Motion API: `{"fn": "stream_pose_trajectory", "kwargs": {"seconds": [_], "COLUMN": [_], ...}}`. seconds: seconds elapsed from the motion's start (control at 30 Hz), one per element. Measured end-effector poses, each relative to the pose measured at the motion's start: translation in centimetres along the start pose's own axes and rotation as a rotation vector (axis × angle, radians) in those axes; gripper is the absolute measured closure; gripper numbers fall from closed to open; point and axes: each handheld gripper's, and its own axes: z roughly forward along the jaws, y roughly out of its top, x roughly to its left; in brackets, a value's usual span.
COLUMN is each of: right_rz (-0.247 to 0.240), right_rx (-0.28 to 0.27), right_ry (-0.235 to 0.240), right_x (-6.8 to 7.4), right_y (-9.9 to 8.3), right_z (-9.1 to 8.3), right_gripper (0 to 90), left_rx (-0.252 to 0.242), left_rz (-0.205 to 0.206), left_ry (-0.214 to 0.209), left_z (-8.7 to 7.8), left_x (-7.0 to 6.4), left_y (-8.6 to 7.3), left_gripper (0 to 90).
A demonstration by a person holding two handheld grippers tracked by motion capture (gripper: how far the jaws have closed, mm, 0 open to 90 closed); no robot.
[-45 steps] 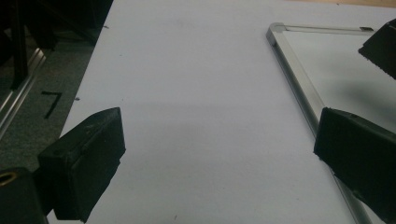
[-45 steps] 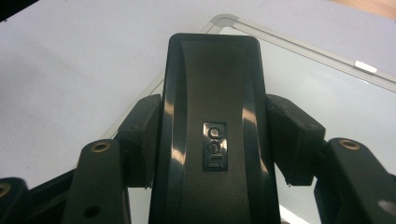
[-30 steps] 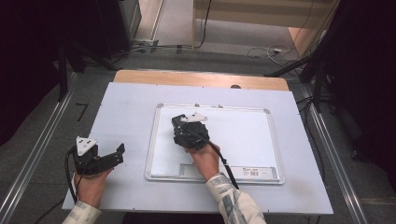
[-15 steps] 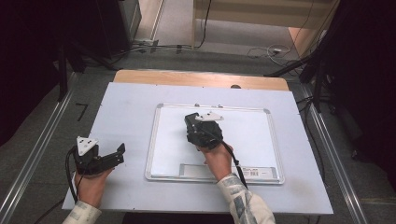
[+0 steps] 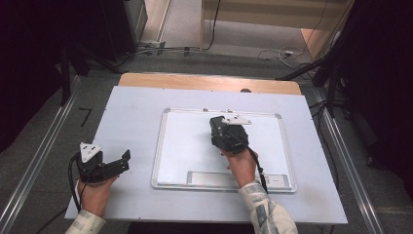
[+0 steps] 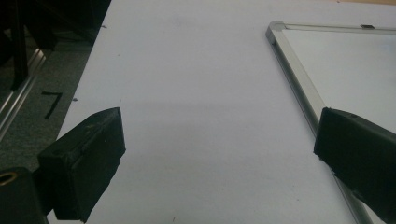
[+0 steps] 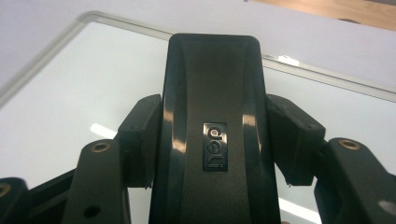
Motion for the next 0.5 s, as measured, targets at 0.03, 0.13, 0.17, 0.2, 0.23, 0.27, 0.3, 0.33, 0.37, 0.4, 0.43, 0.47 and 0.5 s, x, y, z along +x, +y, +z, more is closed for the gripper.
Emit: {"fn": "stream_pose_trajectory", "kwargs": {"seconds": [0.03, 0.13, 0.17, 0.2, 0.23, 0.27, 0.3, 0.33, 0.37, 0.4, 0.43, 0.47, 0.5], "right_rz": [-0.001, 0.007, 0.011, 0.016, 0.02, 0.022, 0.03, 0.032, 0.035, 0.036, 0.042, 0.047, 0.054], "right_rx": [0.002, 0.009, 0.01, 0.009, 0.011, 0.013, 0.012, 0.013, 0.016, 0.014, 0.016, 0.018, 0.02], "right_ry": [-0.009, -0.033, -0.039, -0.048, -0.056, -0.065, -0.074, -0.08, -0.087, -0.095, -0.104, -0.109, -0.116], "right_x": [-0.4, -1.6, -2.0, -2.4, -2.8, -3.2, -3.6, -4.1, -4.5, -5.0, -5.4, -5.8, -6.3], "right_y": [-0.1, -0.4, -0.5, -0.6, -0.6, -0.7, -0.7, -0.8, -0.8, -0.9, -0.9, -1.0, -1.0], "right_z": [0.0, 0.0, -0.1, -0.1, -0.2, -0.2, -0.2, -0.3, -0.3, -0.3, -0.3, -0.3, -0.2], "right_gripper": [38.5, 38.5, 38.5, 38.5, 38.5, 38.5, 38.5, 38.5, 38.5, 38.5, 38.5, 38.5, 38.5], "left_rx": [-0.001, 0.001, 0.002, 0.003, 0.003, 0.004, 0.004, 0.004, 0.005, 0.005, 0.006, 0.007, 0.008], "left_rz": [0.0, 0.001, 0.001, 0.003, 0.003, 0.003, 0.002, 0.001, 0.0, -0.001, -0.001, -0.001, -0.001], "left_ry": [-0.001, 0.003, 0.003, 0.003, 0.003, 0.003, 0.003, 0.004, 0.005, 0.006, 0.008, 0.008, 0.01], "left_z": [0.0, 0.1, 0.1, 0.1, 0.1, 0.1, 0.2, 0.2, 0.2, 0.2, 0.2, 0.2, 0.2], "left_x": [0.0, -0.1, -0.1, -0.1, -0.1, -0.1, -0.1, -0.1, -0.1, -0.1, -0.1, -0.1, -0.1], "left_y": [0.0, 0.0, 0.0, 0.0, 0.0, 0.0, 0.0, 0.0, 0.0, 0.0, 0.0, 0.0, 0.0], "left_gripper": [2.5, 2.5, 2.6, 2.6, 2.5, 2.6, 2.5, 2.5, 2.5, 2.5, 2.5, 2.5, 2.5]}}
